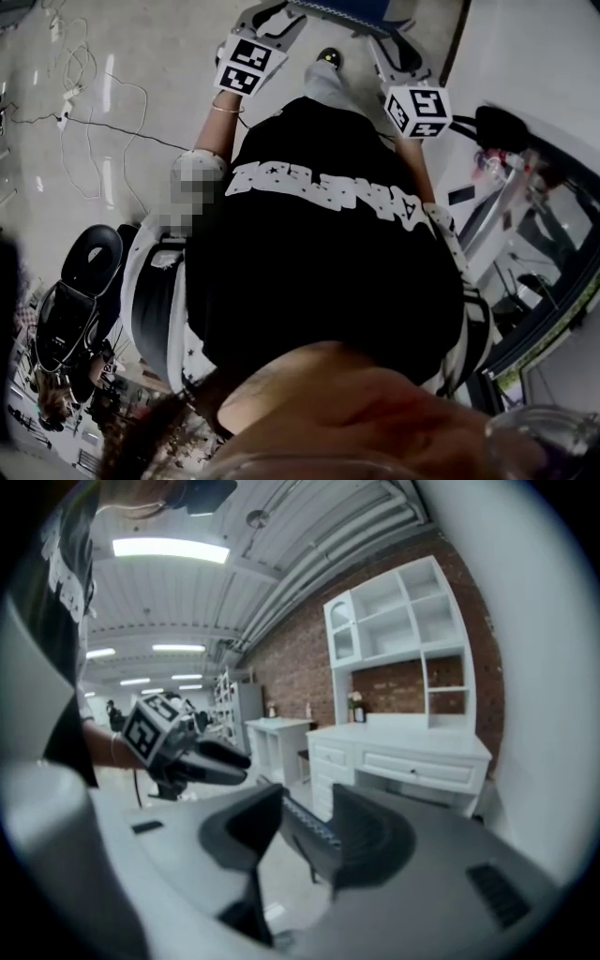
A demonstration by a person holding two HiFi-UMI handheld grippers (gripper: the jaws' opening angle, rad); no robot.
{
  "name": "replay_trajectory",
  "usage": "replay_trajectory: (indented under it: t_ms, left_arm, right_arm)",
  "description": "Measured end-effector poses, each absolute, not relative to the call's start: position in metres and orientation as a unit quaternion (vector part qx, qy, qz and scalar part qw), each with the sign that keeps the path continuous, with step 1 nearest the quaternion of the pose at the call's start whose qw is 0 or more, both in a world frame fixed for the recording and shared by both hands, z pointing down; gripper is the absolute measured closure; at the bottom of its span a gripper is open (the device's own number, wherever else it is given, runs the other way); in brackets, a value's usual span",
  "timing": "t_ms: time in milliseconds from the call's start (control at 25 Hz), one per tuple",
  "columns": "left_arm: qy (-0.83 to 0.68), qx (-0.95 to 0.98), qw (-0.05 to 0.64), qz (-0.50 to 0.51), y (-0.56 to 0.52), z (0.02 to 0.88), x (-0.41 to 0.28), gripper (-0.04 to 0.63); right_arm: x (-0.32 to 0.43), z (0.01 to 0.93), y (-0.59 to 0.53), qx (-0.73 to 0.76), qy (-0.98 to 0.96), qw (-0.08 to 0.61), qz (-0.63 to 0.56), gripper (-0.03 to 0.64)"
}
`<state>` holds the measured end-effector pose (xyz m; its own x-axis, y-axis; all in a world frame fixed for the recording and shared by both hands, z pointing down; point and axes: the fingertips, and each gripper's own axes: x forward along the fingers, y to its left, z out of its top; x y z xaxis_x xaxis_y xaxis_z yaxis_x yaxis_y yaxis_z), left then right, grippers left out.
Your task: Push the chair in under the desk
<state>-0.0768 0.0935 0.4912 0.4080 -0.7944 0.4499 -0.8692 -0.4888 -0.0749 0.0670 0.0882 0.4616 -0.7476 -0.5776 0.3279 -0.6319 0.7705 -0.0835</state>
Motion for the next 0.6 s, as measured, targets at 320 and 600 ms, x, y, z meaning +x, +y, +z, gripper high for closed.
replay_trajectory:
  t_ms: [320, 600]
  left_arm:
    - [-0.491, 0.826, 0.092, 0.261, 0.074, 0.521, -0.097, 0.399]
    - [-0.479, 0.821, 0.085, 0.299, 0.063, 0.540, -0.095, 0.396]
  right_arm:
    - [0.049, 0.494, 0.067, 0.316, -0.925, 0.188, 0.093, 0.436]
    - [0.050, 0.518, 0.059, 0.307, -0.918, 0.238, 0.083, 0.425]
